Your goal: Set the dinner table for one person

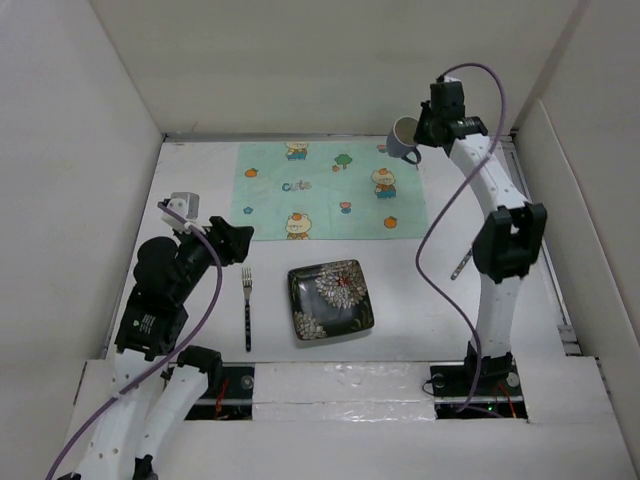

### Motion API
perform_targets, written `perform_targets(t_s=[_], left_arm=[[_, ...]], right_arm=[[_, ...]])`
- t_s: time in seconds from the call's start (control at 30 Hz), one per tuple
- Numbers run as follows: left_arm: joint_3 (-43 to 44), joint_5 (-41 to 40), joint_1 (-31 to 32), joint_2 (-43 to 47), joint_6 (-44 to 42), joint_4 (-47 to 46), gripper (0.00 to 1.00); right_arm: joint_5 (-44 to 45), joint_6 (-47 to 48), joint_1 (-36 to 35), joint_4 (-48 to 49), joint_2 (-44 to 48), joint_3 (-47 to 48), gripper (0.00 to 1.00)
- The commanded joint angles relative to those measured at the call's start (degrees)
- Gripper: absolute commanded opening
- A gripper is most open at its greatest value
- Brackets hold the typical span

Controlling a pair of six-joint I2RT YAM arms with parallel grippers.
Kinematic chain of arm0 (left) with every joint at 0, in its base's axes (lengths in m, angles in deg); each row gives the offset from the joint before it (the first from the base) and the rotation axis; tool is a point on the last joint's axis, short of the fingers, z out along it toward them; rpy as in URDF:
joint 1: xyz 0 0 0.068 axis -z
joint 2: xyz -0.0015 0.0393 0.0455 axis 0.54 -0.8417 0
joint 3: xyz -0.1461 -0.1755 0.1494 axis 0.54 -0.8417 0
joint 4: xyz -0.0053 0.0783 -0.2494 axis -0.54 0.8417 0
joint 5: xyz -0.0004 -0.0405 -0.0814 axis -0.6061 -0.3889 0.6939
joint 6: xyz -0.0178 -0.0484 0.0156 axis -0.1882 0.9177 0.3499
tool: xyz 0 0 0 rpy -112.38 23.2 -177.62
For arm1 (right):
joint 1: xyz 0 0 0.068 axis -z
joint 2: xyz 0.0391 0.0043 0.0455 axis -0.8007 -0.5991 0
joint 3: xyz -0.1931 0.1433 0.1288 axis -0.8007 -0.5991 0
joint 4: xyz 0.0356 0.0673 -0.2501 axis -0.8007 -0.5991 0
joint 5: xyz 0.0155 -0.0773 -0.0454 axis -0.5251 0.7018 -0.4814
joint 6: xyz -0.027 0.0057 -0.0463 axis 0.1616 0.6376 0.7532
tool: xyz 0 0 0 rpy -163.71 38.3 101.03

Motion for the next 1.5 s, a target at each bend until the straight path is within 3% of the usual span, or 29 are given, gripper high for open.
perform_targets(t_s=[0.0, 0.03, 0.17, 0.7, 1.47], left_arm=[[-0.4, -0.6, 0.2, -0.9, -0.7, -1.9, 0.59], [-0.4, -0.8, 0.2, -1.0, -0.6, -1.9, 0.59], [-0.4, -0.6, 0.2, -1.8, -0.6, -1.9, 0.59], [-0.6, -0.6, -0.6, -3.4, -0.7, -2.5, 0.59], [-0.8, 0.1, -1.6, -4.1, -0.7, -2.6, 0.59]], right_arm=[[-0.9, 2.6, -0.2, -7.3, -8.1, 16.3, 0.0], [-0.9, 3.3, -0.2, -8.2, -13.0, 23.4, 0.0], [-1.3, 3.4, 0.4, -11.0, -21.4, 35.5, 0.0], [-0.3, 1.5, 2.1, -4.1, -29.3, 36.6, 0.0], [-2.1, 0.2, 2.6, -2.9, -30.4, 34.3, 0.02]])
